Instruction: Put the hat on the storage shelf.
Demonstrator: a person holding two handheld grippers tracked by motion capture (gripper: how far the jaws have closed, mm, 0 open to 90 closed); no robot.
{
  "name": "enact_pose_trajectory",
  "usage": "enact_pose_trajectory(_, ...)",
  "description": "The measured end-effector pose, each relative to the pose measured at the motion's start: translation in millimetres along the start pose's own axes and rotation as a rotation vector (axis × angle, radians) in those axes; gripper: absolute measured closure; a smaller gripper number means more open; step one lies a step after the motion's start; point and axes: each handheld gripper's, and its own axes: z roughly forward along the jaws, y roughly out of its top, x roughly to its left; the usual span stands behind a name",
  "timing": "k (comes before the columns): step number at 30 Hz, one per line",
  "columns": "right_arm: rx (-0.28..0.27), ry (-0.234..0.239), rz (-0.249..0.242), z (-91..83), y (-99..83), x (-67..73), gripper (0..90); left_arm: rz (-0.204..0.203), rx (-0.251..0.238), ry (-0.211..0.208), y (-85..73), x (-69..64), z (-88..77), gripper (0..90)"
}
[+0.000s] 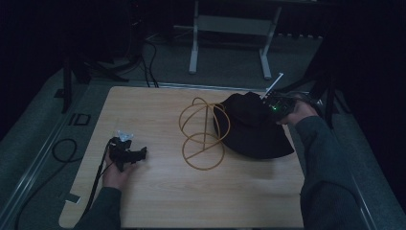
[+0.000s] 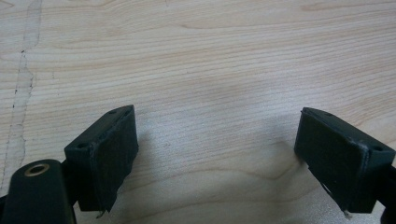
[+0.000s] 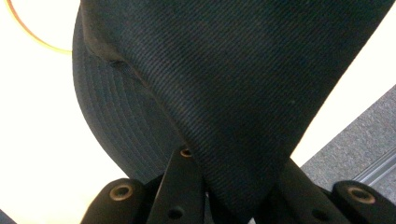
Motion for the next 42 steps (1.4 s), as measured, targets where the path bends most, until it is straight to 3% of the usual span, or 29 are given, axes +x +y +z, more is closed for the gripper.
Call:
enact_pose_trajectory(19, -0.023, 0.004, -0.022, -23.5, -5.1, -5.1, 86.6, 0.002, 0.004, -0.001, 0.1, 0.2, -0.2, 13.7)
enact_pose_trajectory(36, -0.076, -0.022, -0.016, -56.2, -10.7, -13.6, 86.6, 0.003, 0.005, 0.000, 0.1, 0.2, -0.3, 13.7)
enact_pose_trajectory(42, -0.117, -0.013, -0.017, -65.3, -14.9, -17.9, 86.6, 0.003, 0.005, 0.000, 0.2, 0.2, -0.3, 13.6)
